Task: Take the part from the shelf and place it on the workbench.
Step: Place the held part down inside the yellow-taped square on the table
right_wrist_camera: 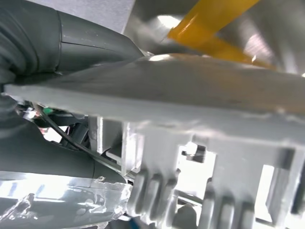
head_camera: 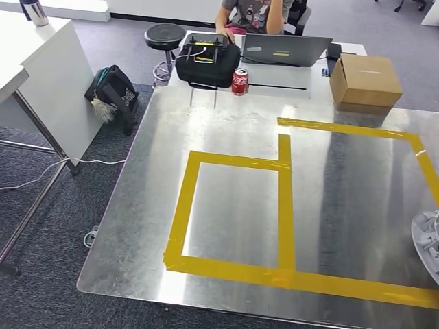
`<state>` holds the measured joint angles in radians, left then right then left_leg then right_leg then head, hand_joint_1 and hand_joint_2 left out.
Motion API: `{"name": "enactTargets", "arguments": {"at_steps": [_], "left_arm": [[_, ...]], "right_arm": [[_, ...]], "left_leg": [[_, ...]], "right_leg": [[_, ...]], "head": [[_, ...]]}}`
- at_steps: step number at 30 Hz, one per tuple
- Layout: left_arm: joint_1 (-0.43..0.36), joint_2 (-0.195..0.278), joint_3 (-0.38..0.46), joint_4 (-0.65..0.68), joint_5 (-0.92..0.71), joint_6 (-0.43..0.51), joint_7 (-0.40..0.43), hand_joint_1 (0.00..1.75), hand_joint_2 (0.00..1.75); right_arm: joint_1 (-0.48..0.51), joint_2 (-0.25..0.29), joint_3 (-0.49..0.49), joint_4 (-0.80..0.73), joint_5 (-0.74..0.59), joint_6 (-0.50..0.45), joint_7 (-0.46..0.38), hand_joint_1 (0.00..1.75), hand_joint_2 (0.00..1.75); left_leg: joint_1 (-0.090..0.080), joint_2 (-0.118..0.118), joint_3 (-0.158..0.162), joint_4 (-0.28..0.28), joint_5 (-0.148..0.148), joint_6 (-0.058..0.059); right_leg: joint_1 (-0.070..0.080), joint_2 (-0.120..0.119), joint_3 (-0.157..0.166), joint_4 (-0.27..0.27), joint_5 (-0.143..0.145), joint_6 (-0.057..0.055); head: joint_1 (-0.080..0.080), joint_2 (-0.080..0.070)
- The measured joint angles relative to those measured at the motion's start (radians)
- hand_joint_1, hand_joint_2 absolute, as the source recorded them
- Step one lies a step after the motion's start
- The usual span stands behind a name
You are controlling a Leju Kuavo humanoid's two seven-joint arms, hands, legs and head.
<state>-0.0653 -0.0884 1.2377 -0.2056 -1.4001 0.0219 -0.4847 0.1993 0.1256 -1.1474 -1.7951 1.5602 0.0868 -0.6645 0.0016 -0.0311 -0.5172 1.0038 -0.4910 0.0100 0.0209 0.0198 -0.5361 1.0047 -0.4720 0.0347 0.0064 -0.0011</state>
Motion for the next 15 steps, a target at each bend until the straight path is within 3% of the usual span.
{"name": "enactTargets", "arguments": {"at_steps": [15], "left_arm": [[-0.019,0.006,-0.002,0.000,-0.004,-0.009,0.020,0.00,1.75]], "right_arm": [[0.120,-0.081,0.382,0.064,-0.063,0.005,0.187,1.75,1.75]], "left_leg": [[0.000,0.005,0.002,0.000,0.000,0.000]], "right_leg": [[0.000,0.006,-0.001,0.000,0.003,0.001]], "head": [[0.000,0.000]]}}
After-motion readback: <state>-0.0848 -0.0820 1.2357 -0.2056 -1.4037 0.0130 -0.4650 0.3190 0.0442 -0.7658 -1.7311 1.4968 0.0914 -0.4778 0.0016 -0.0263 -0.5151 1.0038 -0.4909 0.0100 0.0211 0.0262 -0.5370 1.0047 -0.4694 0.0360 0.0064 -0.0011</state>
